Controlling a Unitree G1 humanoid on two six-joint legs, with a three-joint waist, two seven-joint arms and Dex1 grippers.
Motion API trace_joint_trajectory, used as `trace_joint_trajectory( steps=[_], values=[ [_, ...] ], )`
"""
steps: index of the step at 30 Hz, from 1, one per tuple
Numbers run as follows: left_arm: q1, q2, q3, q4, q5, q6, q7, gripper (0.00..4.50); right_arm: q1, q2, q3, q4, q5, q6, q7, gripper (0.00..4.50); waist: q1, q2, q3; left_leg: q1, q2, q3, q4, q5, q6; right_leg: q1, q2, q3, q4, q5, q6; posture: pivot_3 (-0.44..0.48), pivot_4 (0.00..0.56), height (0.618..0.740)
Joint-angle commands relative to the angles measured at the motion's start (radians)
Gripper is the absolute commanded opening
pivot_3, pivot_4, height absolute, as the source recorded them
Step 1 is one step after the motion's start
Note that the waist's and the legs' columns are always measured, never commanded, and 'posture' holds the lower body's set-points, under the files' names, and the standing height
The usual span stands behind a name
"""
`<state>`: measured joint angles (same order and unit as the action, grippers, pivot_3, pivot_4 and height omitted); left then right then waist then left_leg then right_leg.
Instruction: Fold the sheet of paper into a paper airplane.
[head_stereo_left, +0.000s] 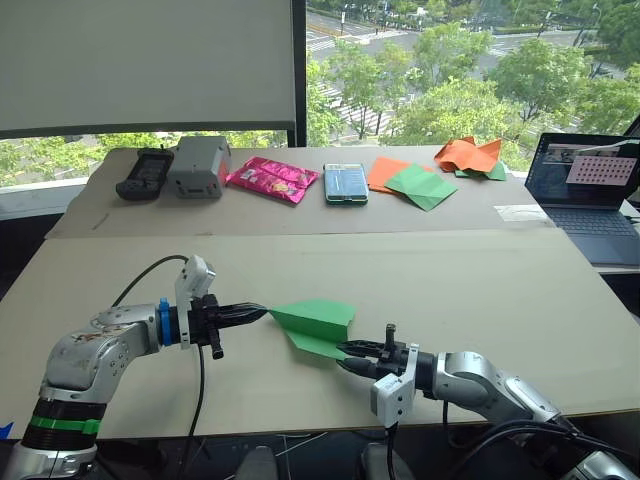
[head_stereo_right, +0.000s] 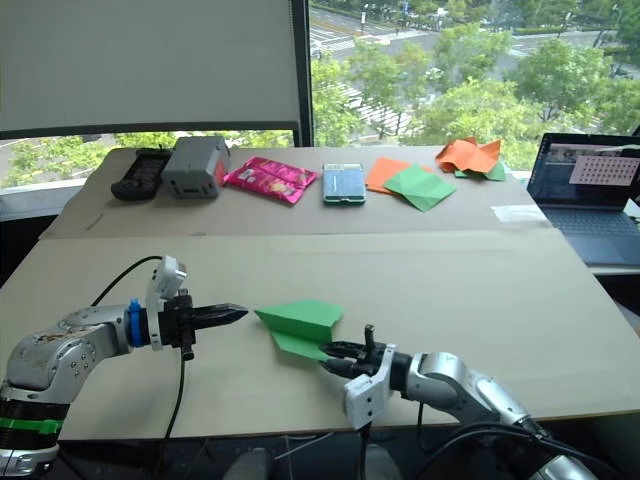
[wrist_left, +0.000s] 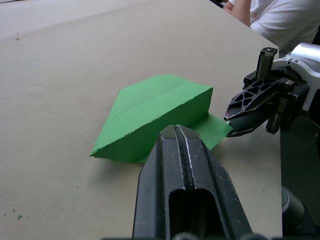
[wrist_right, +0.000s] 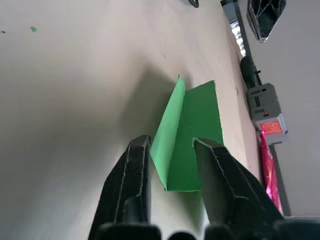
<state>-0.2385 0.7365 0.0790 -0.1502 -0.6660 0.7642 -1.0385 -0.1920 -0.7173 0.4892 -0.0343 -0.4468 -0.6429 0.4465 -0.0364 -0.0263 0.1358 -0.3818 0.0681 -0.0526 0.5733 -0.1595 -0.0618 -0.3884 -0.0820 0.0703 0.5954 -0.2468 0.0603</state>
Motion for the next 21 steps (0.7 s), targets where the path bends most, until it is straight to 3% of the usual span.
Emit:
trace_joint_trajectory(
  steps=[1, 3, 8, 12, 19, 21],
  values=[
    [-0.021, -0.006, 0.0, 0.001, 0.007, -0.027, -0.008, 0.0, 0.002, -0.023, -0.055, -0.081, 0.09, 0.032, 0.07, 3.01, -0.001, 0.0, 0.0, 0.0, 0.0, 0.0, 0.0, 0.0, 0.0, 0.0, 0.0, 0.0, 0.0, 0.0, 0.0, 0.0, 0.15, 0.718],
    [-0.021, -0.007, -0.004, 0.002, 0.01, -0.03, -0.01, 0.0, 0.002, -0.033, -0.074, -0.131, 0.158, 0.069, 0.122, 3.63, -0.001, 0.0, 0.0, 0.0, 0.0, 0.0, 0.0, 0.0, 0.0, 0.0, 0.0, 0.0, 0.0, 0.0, 0.0, 0.0, 0.15, 0.718],
    [-0.023, -0.01, -0.009, 0.003, 0.012, -0.033, -0.011, 0.0, -0.022, -0.003, -0.126, -0.254, 0.303, 0.236, 0.21, 3.63, -0.001, 0.0, 0.0, 0.0, 0.0, -0.001, 0.0, -0.001, -0.001, 0.0, 0.001, 0.0, 0.0, 0.0, 0.0, 0.0, 0.15, 0.718],
    [-0.029, -0.027, -0.017, -0.004, 0.012, -0.03, -0.003, 0.0, -0.113, 0.176, -0.182, -0.296, 0.469, 0.737, 0.193, 2.44, -0.004, 0.001, 0.0, -0.001, 0.002, -0.002, 0.0, -0.001, -0.001, 0.0, 0.003, 0.001, 0.0, 0.0, 0.0, 0.0, 0.15, 0.718],
    [-0.034, -0.047, -0.035, -0.018, 0.021, -0.039, 0.003, 0.0, -0.154, 0.273, -0.192, -0.332, 0.551, 1.092, 0.212, 0.02, 0.021, 0.002, -0.001, -0.003, 0.002, -0.003, 0.0, -0.001, -0.001, -0.002, 0.004, 0.001, 0.001, 0.0, 0.0, 0.0, 0.15, 0.718],
    [-0.059, -0.061, -0.052, -0.009, 0.026, -0.044, -0.002, 0.0, -0.148, 0.29, -0.203, -0.351, 0.568, 1.139, 0.206, 0.02, 0.024, 0.003, -0.001, -0.003, 0.002, -0.003, 0.0, -0.001, -0.001, -0.002, 0.004, 0.001, 0.001, 0.0, 0.0, 0.0, 0.15, 0.718]
  ],
)
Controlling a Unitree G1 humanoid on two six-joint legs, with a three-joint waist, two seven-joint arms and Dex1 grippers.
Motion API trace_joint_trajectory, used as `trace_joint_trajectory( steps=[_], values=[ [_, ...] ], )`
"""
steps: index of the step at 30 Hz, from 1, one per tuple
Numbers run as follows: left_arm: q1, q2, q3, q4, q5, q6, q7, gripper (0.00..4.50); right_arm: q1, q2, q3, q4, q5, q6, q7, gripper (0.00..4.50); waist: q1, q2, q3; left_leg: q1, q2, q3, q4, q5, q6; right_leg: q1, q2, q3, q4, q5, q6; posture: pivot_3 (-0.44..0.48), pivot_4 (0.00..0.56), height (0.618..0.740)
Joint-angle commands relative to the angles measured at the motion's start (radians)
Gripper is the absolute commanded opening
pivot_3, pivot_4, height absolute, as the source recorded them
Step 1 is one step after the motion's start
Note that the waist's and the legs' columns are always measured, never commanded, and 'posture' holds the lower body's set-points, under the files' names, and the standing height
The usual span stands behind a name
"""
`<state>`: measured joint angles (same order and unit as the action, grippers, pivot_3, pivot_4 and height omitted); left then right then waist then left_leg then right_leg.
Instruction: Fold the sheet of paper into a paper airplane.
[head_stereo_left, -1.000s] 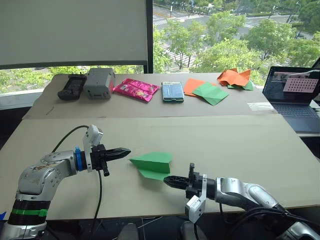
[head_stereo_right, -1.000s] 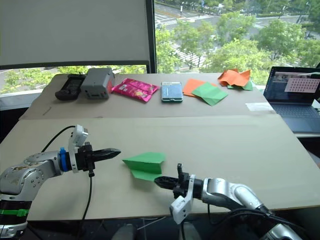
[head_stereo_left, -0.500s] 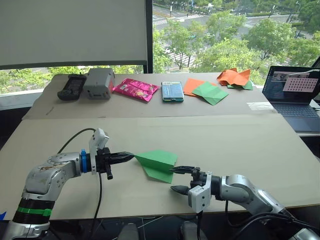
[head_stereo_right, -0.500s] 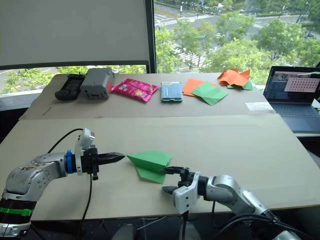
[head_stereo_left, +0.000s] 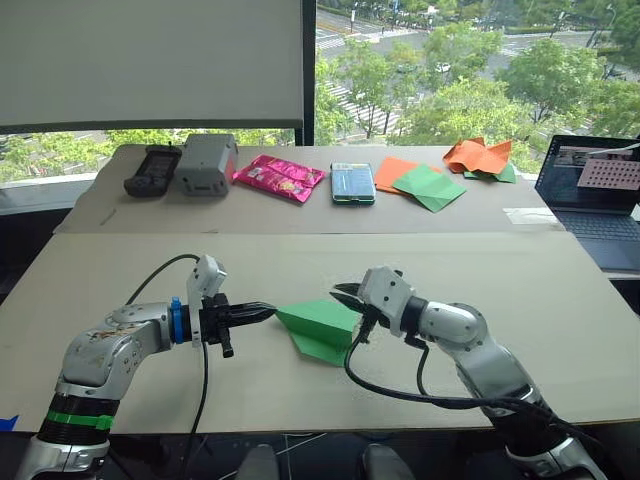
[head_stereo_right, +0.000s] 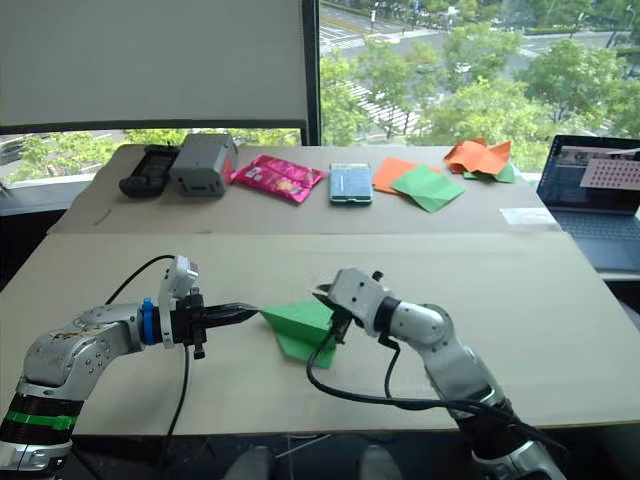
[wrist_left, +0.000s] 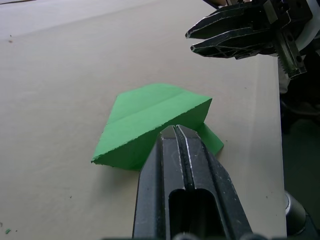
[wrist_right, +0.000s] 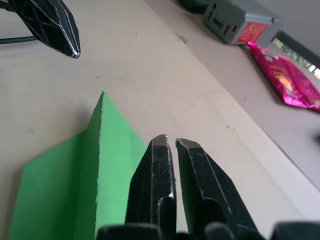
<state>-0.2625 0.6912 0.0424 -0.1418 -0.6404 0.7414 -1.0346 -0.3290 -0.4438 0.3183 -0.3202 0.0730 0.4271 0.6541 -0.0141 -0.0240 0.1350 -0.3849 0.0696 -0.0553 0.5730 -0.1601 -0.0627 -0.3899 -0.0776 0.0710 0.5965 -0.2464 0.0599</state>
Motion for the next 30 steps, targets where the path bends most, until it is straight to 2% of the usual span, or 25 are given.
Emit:
trace_joint_trajectory(
  steps=[1, 6, 12, 14, 21, 30],
  values=[
    [-0.054, -0.023, -0.028, -0.006, 0.008, -0.028, -0.015, 0.0, -0.007, 0.018, -0.035, -0.075, 0.053, 0.082, -0.002, 0.02, 0.003, 0.0, 0.0, -0.001, 0.0, 0.0, 0.0, 0.0, 0.0, 0.0, 0.0, 0.0, 0.0, 0.0, 0.0, 0.0, 0.15, 0.718],
    [-0.191, -0.076, -0.123, 0.135, 0.082, -0.089, -0.077, 0.0, 0.042, 0.013, -0.054, -0.135, 0.084, 0.126, -0.001, 0.02, 0.006, 0.0, 0.0, -0.002, 0.0, 0.0, 0.0, -0.004, -0.006, 0.0, 0.0, 0.0, -0.001, 0.0, 0.0, 0.0, 0.15, 0.718],
    [-0.304, -0.115, -0.205, 0.321, 0.179, -0.188, -0.167, 0.0, 0.083, 0.015, -0.088, -0.192, 0.1, 0.173, -0.034, 0.02, -0.005, 0.001, 0.0, -0.003, 0.0, 0.0, 0.001, -0.003, -0.004, 0.0, 0.001, 0.0, 0.0, 0.0, 0.0, 0.0, 0.15, 0.718],
    [-0.32, -0.121, -0.233, 0.36, 0.21, -0.219, -0.195, 0.0, 0.091, 0.024, -0.097, -0.206, 0.106, 0.188, -0.052, 0.02, -0.006, 0.001, -0.001, -0.004, 0.0, -0.001, 0.001, 0.001, 0.001, 0.001, 0.001, 0.0, 0.001, 0.0, 0.0, 0.0, 0.15, 0.718],
    [-0.373, -0.16, -0.243, 0.448, 0.252, -0.251, -0.232, 0.0, 0.116, 0.04, -0.112, -0.255, 0.124, 0.234, -0.1, 0.02, -0.001, 0.002, -0.001, -0.005, 0.0, -0.001, 0.001, 0.001, 0.002, 0.001, 0.001, 0.0, 0.002, 0.0, 0.001, 0.0, 0.15, 0.718],
    [-0.364, -0.174, -0.273, 0.46, 0.322, -0.297, -0.246, 0.0, 0.13, 0.048, -0.115, -0.295, 0.146, 0.269, -0.119, 0.02, -0.001, 0.002, -0.001, -0.004, 0.0, -0.001, 0.001, 0.0, 0.0, -0.001, 0.001, 0.0, 0.0, 0.0, 0.001, 0.0, 0.15, 0.718]
  ],
)
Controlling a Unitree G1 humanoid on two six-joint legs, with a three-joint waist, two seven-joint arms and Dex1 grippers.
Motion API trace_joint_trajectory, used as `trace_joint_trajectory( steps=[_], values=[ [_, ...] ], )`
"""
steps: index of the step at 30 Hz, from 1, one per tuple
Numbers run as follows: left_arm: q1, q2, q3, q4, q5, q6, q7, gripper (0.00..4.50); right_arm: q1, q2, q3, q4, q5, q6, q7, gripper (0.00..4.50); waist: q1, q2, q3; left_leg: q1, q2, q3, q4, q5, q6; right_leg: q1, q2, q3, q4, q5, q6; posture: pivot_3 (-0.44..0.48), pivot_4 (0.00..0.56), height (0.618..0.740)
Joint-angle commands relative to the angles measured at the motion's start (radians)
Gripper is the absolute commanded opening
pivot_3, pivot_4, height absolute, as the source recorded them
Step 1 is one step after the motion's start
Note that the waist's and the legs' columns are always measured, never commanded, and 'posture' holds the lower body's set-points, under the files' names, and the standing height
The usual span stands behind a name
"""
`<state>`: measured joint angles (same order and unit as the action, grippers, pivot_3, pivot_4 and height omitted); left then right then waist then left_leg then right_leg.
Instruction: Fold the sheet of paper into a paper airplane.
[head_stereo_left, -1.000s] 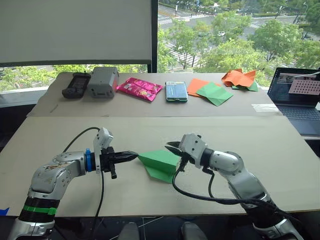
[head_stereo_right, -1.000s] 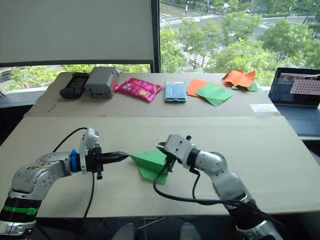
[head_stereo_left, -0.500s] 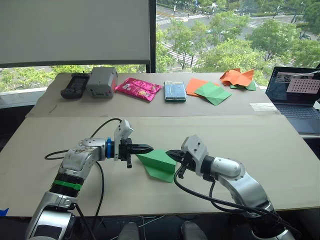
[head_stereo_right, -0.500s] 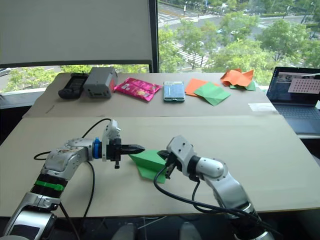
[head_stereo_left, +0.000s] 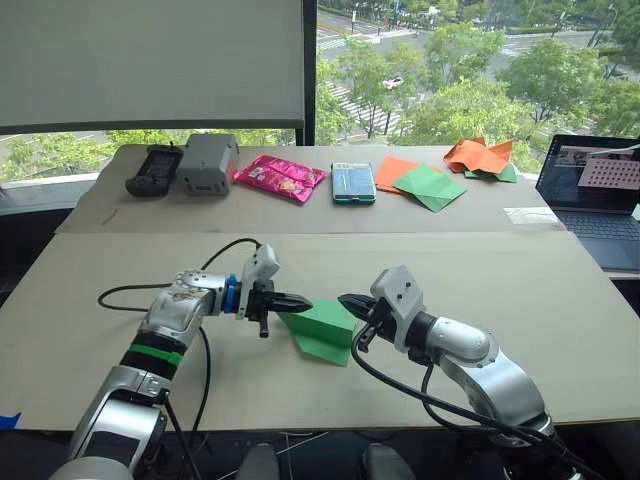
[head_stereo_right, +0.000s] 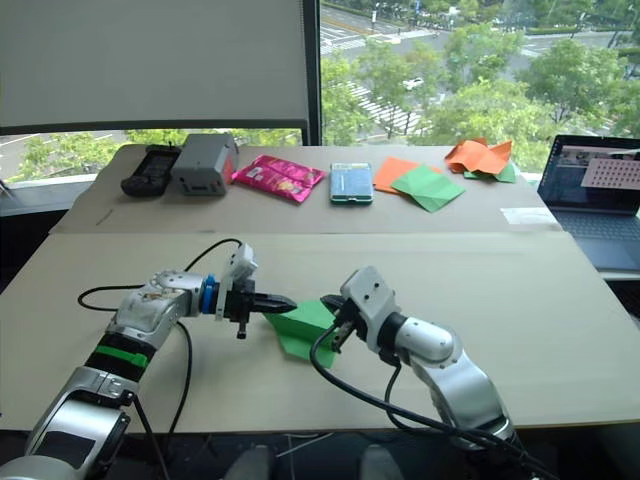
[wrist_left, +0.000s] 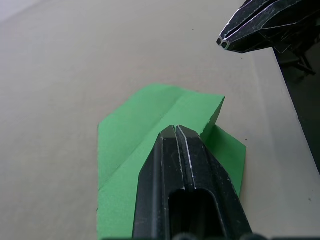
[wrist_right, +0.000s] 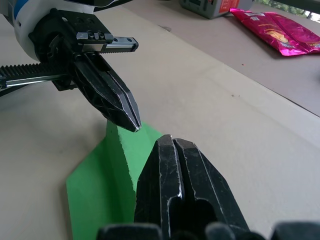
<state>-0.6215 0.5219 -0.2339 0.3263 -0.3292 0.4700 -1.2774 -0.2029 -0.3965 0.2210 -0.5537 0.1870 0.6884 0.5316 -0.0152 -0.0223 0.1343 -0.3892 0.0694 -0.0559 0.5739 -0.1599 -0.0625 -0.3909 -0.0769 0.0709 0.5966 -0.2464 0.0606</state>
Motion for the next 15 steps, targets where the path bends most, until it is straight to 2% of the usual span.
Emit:
trace_joint_trajectory(
  steps=[1, 7, 15],
  values=[
    [-0.006, -0.007, 0.005, -0.007, 0.013, -0.025, -0.004, 0.0, 0.01, -0.009, -0.009, -0.076, 0.046, 0.007, 0.023, 0.02, 0.0, 0.0, 0.0, 0.0, 0.0, 0.0, 0.0, 0.0, 0.0, 0.0, 0.0, 0.0, 0.0, 0.0, 0.0, 0.0, 0.15, 0.718],
    [-0.007, -0.01, 0.015, -0.017, 0.013, -0.021, -0.008, 0.0, 0.046, -0.068, 0.074, -0.065, 0.042, 0.04, 0.065, 0.02, -0.001, 0.0, 0.0, 0.0, 0.0, 0.0, 0.0, 0.001, 0.001, 0.001, 0.0, 0.0, 0.0, 0.0, 0.0, 0.0, 0.15, 0.718],
    [-0.003, -0.006, 0.02, -0.021, 0.018, -0.027, -0.002, 0.0, 0.071, -0.051, 0.133, 0.001, 0.02, 0.053, 0.03, 0.02, -0.001, 0.0, 0.0, 0.0, 0.0, 0.0, 0.0, 0.0, 0.0, 0.0, 0.0, 0.0, -0.001, 0.0, 0.0, 0.0, 0.15, 0.718]
  ],
)
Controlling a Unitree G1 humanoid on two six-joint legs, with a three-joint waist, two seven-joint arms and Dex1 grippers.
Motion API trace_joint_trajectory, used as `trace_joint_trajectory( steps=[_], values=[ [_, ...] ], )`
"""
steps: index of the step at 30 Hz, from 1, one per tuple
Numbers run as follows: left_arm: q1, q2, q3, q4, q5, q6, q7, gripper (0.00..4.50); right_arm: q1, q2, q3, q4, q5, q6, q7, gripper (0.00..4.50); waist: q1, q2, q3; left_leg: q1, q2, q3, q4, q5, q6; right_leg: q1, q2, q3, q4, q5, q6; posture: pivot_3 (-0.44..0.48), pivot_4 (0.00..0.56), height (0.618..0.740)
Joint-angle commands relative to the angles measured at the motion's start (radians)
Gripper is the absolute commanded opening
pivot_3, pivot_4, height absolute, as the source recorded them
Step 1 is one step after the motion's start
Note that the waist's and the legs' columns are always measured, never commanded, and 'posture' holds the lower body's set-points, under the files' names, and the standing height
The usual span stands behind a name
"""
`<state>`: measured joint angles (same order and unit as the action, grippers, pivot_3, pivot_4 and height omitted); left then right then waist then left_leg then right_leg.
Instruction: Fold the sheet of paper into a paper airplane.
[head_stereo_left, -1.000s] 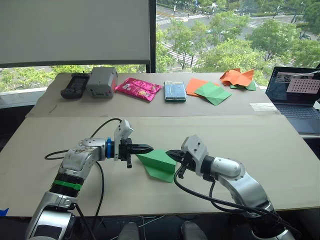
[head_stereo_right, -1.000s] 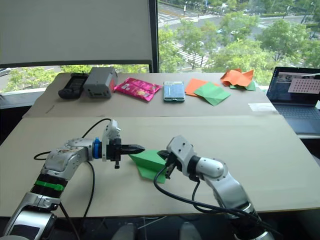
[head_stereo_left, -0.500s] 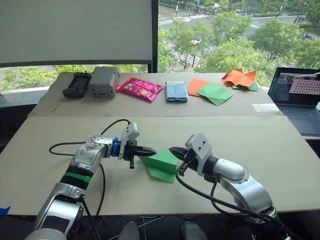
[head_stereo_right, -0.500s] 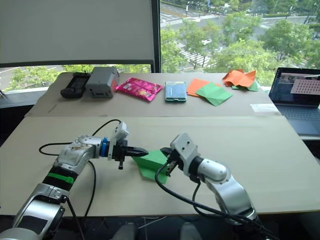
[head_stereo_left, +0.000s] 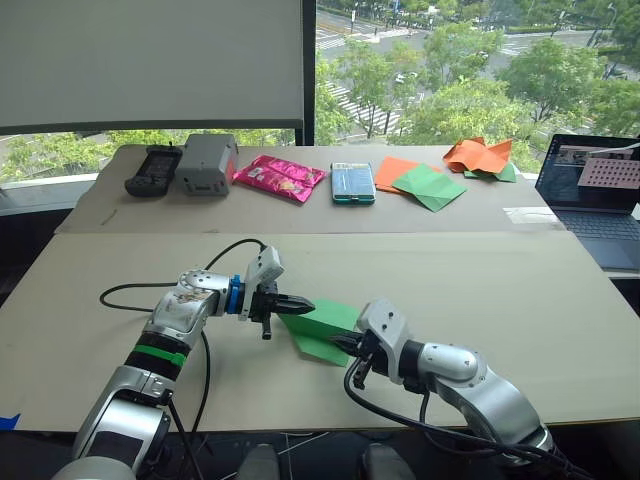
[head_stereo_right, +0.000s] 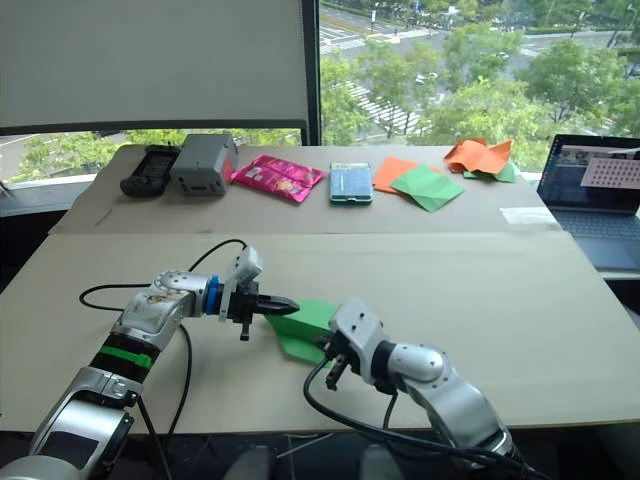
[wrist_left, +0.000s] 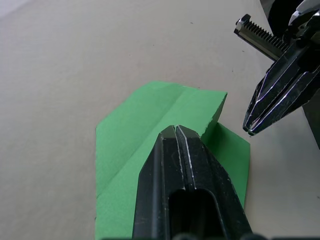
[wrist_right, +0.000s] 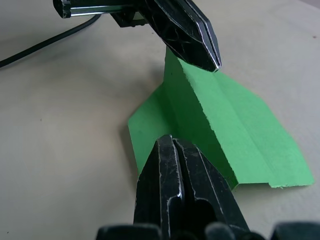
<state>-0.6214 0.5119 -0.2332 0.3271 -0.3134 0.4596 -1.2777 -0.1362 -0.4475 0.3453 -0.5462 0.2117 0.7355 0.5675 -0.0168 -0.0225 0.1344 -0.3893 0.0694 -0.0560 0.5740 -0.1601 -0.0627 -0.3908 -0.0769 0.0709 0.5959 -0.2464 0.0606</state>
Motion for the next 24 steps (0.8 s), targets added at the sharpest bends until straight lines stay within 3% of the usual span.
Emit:
trace_joint_trajectory(
  steps=[1, 15, 24],
  values=[
    [-0.003, 0.004, 0.021, -0.021, 0.002, -0.016, 0.001, 0.0, 0.009, 0.004, 0.011, 0.0, -0.004, 0.013, -0.012, 0.02, 0.001, 0.0, 0.0, 0.0, 0.0, 0.0, 0.0, 0.0, 0.0, 0.0, 0.0, 0.0, 0.0, 0.0, 0.0, 0.0, 0.15, 0.718],
    [-0.038, -0.015, -0.002, 0.044, 0.066, -0.093, 0.0, 0.0, 0.018, 0.003, 0.035, 0.061, -0.013, 0.113, -0.057, 0.02, 0.002, 0.0, 0.0, 0.0, 0.0, 0.0, 0.0, 0.0, -0.001, 0.0, 0.0, 0.0, 0.0, 0.0, 0.0, 0.0, 0.15, 0.718],
    [0.026, 0.026, -0.027, -0.021, 0.094, -0.103, -0.051, 0.0, 0.015, 0.001, 0.035, 0.058, -0.015, 0.124, -0.065, 0.02, 0.0, 0.001, -0.001, 0.001, 0.0, 0.0, 0.0, -0.003, -0.005, 0.001, 0.0, 0.0, 0.0, 0.0, 0.0, 0.0, 0.15, 0.718]
  ],
)
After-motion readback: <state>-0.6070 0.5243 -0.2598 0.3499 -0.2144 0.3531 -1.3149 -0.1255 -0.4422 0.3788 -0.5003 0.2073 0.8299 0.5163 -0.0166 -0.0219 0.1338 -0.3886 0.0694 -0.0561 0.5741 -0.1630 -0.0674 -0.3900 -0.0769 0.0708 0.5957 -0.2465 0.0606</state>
